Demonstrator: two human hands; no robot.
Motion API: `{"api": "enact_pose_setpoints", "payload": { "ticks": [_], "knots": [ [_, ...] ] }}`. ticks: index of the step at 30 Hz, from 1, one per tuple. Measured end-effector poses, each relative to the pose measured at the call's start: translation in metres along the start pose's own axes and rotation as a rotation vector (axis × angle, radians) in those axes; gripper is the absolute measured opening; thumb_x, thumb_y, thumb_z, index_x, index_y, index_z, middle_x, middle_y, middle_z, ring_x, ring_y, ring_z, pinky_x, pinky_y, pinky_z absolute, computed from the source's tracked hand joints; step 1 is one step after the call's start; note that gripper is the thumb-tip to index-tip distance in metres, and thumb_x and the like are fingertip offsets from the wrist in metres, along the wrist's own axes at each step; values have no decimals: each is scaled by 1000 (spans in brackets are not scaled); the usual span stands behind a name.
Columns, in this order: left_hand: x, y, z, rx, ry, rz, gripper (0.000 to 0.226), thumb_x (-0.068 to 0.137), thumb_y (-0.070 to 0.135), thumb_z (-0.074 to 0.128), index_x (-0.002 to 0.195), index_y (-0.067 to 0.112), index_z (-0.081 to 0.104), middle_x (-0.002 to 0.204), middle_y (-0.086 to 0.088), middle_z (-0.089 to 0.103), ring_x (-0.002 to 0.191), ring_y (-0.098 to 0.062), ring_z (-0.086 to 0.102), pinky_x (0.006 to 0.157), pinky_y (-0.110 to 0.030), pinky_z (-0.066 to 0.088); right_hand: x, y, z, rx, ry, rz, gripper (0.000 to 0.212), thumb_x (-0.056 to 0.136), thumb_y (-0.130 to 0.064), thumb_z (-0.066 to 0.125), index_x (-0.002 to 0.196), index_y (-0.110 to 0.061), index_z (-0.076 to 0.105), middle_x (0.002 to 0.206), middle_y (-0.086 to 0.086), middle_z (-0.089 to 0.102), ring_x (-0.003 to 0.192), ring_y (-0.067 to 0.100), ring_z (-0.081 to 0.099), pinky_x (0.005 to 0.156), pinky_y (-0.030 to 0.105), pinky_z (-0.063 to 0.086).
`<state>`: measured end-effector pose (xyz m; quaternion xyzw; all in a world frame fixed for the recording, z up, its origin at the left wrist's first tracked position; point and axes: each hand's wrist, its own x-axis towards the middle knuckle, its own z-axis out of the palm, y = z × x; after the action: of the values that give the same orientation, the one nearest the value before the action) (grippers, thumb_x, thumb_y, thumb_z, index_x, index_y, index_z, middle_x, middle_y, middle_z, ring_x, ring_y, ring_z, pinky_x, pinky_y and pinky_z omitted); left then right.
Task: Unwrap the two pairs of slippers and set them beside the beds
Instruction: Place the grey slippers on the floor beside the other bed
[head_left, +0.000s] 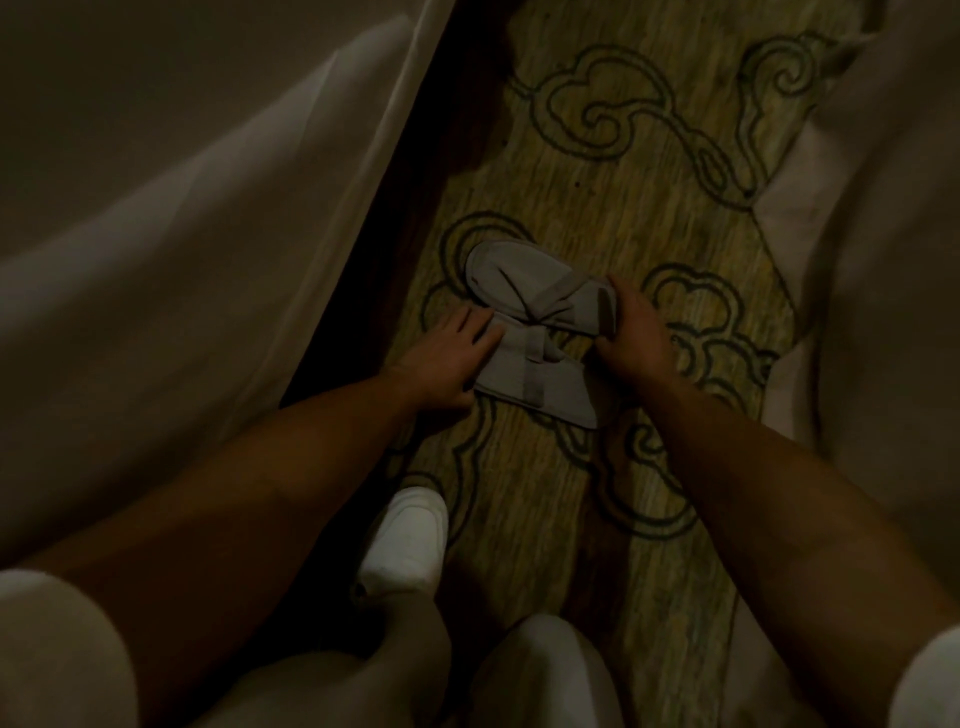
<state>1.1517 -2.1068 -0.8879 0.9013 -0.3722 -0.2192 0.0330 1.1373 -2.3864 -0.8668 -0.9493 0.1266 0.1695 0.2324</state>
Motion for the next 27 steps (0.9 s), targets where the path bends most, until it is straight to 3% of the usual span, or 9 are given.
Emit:
{"api": "enact_pose_setpoints", "payload": {
  "ticks": [7, 9, 11, 13, 16, 20, 24, 27],
  "knots": [
    [2, -7, 1, -8, -13, -36, 103, 74, 47, 76, 157, 17, 22, 163, -19, 18, 151, -38, 16, 119, -51, 26, -5, -7, 3, -256, -87, 58, 95, 79, -32, 79, 159, -14, 29, 162, 15, 30, 150, 37, 27, 117, 54, 33],
    [3, -10, 2, -25, -32, -74, 104, 75, 49, 76, 157, 20, 20, 165, -18, 13, 152, -37, 15, 119, -53, 26, -2, -11, 2, -318, -35, 48, 86, 81, -38, 76, 154, -14, 37, 155, 17, 38, 145, 38, 34, 114, 54, 35],
    [2, -14, 4, -38, -40, -105, 105, 75, 53, 74, 158, 21, 19, 166, -18, 11, 152, -37, 15, 119, -54, 25, 2, -17, 5, -314, 47, -18, 63, 83, -40, 71, 137, -10, 54, 134, 19, 54, 127, 40, 51, 101, 47, 42],
    [2, -16, 6, -45, -36, -115, 105, 74, 55, 73, 158, 21, 19, 166, -18, 11, 151, -37, 16, 119, -55, 25, 2, -29, 7, -192, -65, -60, 50, 83, -39, 72, 121, -8, 60, 118, 18, 64, 111, 38, 62, 86, 39, 46],
    [3, -15, 4, -50, -38, -120, 106, 71, 55, 74, 157, 21, 21, 165, -18, 15, 150, -39, 18, 118, -55, 25, -4, -44, 10, -101, -258, -106, 75, 73, -41, 83, 134, -10, 52, 128, 15, 63, 116, 33, 62, 90, 40, 50],
    [5, -13, 6, -36, -39, -118, 111, 68, 57, 74, 157, 17, 21, 164, -21, 15, 149, -42, 17, 120, -53, 23, -7, -52, 18, -333, -69, -238, 83, 72, -39, 81, 141, -8, 46, 128, 17, 57, 113, 38, 58, 88, 43, 49],
    [7, -14, 5, -30, -34, -99, 111, 67, 57, 75, 156, 14, 23, 162, -24, 16, 148, -43, 19, 118, -55, 28, -8, -54, 23, -424, -1, -299, 103, 76, -44, 80, 160, -16, 27, 146, 19, 46, 121, 41, 54, 98, 48, 47],
    [8, -15, 4, -27, -38, -85, 111, 68, 56, 75, 156, 13, 23, 162, -23, 16, 148, -43, 18, 119, -53, 27, 0, -58, 15, -547, 49, -353, 105, 73, -55, 81, 160, -24, 29, 148, 20, 43, 126, 42, 49, 100, 49, 41]
  ]
}}
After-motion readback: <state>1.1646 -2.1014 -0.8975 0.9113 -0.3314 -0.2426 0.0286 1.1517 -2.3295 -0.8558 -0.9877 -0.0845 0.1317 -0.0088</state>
